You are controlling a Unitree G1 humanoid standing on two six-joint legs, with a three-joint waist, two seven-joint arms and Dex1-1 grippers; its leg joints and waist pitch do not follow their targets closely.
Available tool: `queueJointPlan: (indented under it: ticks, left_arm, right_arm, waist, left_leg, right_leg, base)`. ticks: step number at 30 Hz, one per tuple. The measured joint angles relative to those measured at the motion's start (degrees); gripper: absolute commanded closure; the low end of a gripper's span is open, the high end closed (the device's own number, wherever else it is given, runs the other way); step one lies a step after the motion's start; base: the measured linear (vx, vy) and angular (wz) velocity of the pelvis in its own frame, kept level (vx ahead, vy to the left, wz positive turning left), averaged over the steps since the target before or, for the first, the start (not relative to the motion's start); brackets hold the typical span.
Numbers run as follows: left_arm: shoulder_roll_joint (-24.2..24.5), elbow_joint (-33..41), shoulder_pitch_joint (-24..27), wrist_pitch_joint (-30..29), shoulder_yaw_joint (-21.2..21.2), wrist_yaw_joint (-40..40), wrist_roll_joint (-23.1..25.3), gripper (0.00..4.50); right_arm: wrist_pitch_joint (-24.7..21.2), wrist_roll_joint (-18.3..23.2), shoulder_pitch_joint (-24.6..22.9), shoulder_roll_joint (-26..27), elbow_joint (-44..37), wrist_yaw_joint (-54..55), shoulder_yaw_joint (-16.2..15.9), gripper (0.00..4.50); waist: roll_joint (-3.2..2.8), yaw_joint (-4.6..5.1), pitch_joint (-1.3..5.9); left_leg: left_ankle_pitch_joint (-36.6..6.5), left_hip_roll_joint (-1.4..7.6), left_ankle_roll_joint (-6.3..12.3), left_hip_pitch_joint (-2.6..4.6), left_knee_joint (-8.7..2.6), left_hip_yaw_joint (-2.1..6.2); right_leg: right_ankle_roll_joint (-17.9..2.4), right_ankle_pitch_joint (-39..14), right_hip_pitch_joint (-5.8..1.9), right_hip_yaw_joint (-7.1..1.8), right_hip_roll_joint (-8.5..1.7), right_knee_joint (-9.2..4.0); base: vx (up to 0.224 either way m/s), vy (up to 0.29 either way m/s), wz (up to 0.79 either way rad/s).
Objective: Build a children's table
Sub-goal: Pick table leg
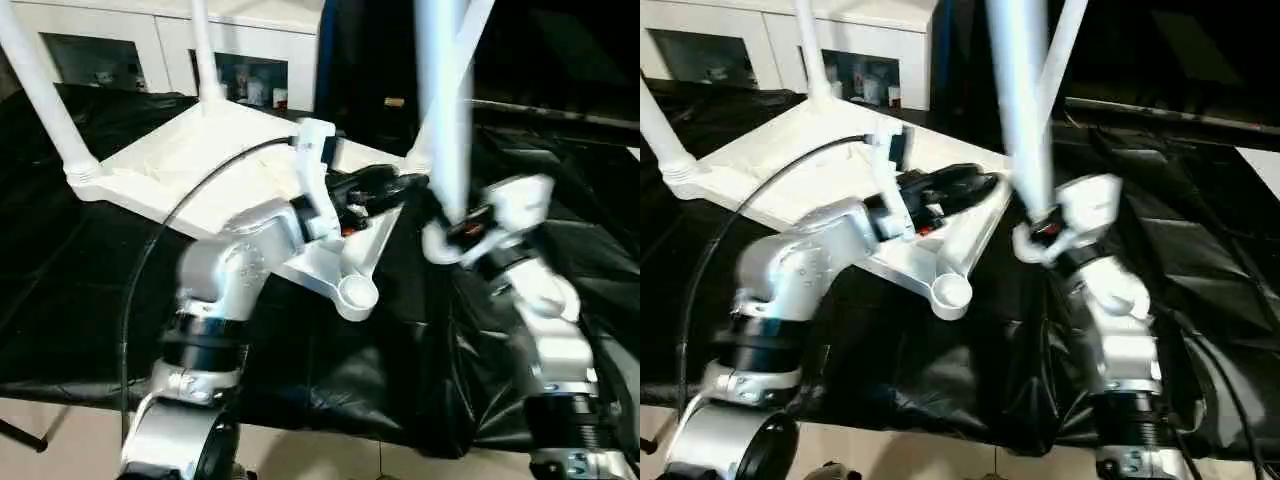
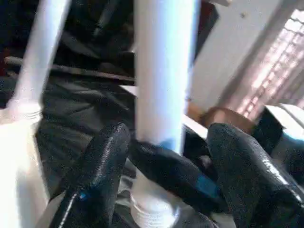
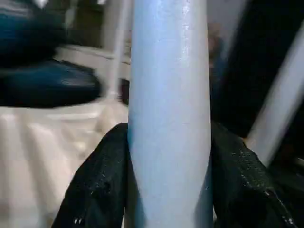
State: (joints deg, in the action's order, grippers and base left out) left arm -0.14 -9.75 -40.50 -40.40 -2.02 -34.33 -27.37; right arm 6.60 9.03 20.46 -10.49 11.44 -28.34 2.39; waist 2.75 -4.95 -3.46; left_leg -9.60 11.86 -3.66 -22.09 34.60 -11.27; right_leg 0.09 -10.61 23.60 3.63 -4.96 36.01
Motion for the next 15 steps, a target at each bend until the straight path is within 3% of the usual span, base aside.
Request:
queueJointPlan:
  ticks: [4, 7, 10, 15]
  left_arm:
    - [-0.04, -0.70, -0.44, 0.04, -2.74, 0.32, -1.20, 1.43]
    - [0.09, -2.06, -1.12, 0.92, -3.26, 1.01, -1.19, 1.43]
    - [-0.43, -3.29, -1.16, 1.22, -4.42, 1.46, -1.85, 1.43]
    - [-2.27, -4.57, -2.38, 1.49, -6.07, 4.48, -2.55, 1.93]
  right_arm:
    - [1.46, -2.34, 0.01, 2.18, 0.70, -1.11, -4.82, 2.63]
    - [1.81, -3.21, 0.45, 3.23, 0.70, -1.68, -6.47, 2.63]
    - [2.01, -4.19, 1.26, 3.02, 0.95, -1.94, -7.13, 2.63]
    - [2.52, -4.42, 2.44, 2.98, 3.00, -1.14, -7.30, 2.63]
  waist:
    - [0.14, -0.15, -0.05]
    - [0.32, -0.43, -0.06]
    - [0.35, -0.34, -0.06]
    - [0.70, -0.22, -0.12]
  left_leg:
    - [-0.01, -0.02, 0.02, -0.16, -0.02, 0.00]
    - [-0.05, -0.05, 0.08, -0.19, -0.02, -0.01]
    - [-0.07, -0.10, 0.12, -0.18, 0.00, -0.03]
    - [-0.06, -0.07, 0.11, -0.11, 0.00, -0.03]
  right_leg:
    - [0.00, 0.00, 0.10, 0.00, -0.01, -0.08]
    - [0.00, 0.00, 0.04, 0.01, -0.06, -0.18]
    - [-0.02, 0.02, 0.00, -0.01, -0.11, -0.21]
    - [-0.02, 0.02, -0.02, 0.00, -0.09, -0.15]
  base:
    - [0.000, 0.000, 0.00]
    - [0.000, 0.000, 0.00]
    - [0.000, 0.000, 0.00]
    - [0.000, 0.000, 0.00]
